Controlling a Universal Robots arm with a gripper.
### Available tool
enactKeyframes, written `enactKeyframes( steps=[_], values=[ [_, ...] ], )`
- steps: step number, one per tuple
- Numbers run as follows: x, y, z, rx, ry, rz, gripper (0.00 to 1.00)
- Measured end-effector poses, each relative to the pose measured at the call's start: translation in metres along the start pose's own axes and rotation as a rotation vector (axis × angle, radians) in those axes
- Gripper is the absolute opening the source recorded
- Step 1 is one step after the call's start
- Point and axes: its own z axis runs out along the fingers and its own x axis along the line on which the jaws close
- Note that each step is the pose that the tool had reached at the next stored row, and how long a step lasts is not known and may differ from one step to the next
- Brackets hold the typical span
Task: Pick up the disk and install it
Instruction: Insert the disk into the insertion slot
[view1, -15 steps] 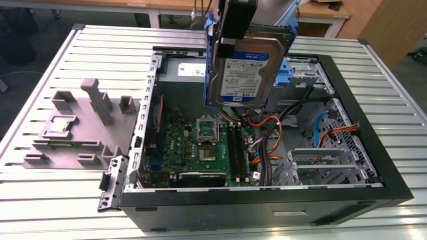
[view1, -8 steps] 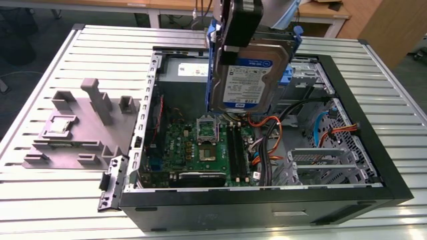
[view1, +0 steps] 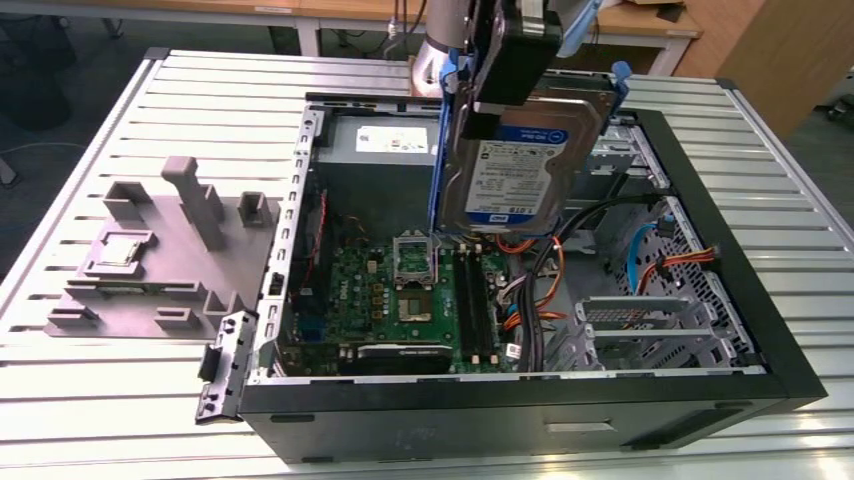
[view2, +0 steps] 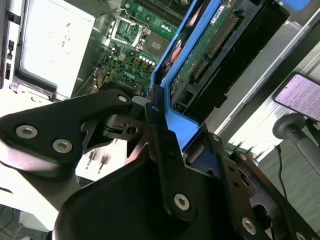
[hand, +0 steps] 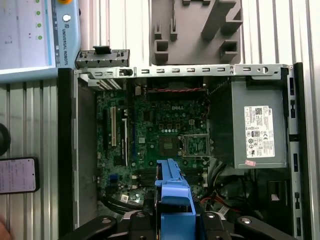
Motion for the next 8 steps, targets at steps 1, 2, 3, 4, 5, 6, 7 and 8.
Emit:
enactKeyframes(
  steps=[1, 2, 3, 4, 5, 6, 7, 8],
  values=[
    [0.0004, -0.0001, 0.0001, 0.0, -0.0002, 0.0, 0.36],
    [0.0007, -0.0001, 0.0001, 0.0001, -0.0001, 0.0, 0.36],
    [0.0008, -0.0001, 0.0001, 0.0001, -0.0001, 0.0, 0.36],
    [0.0008, -0.0002, 0.0001, 0.0002, 0.0, 0.0, 0.36],
    [0.0008, -0.0002, 0.0001, 0.0001, -0.0001, 0.0, 0.36],
    [0.0009, -0.0002, -0.0003, 0.0001, 0.0001, 0.0, 0.36],
    [0.0009, -0.0002, -0.0008, 0.0001, 0.0001, 0.0, 0.36],
    [0.0009, -0.0001, -0.0013, 0.0002, 0.0, 0.0, 0.36]
  ],
)
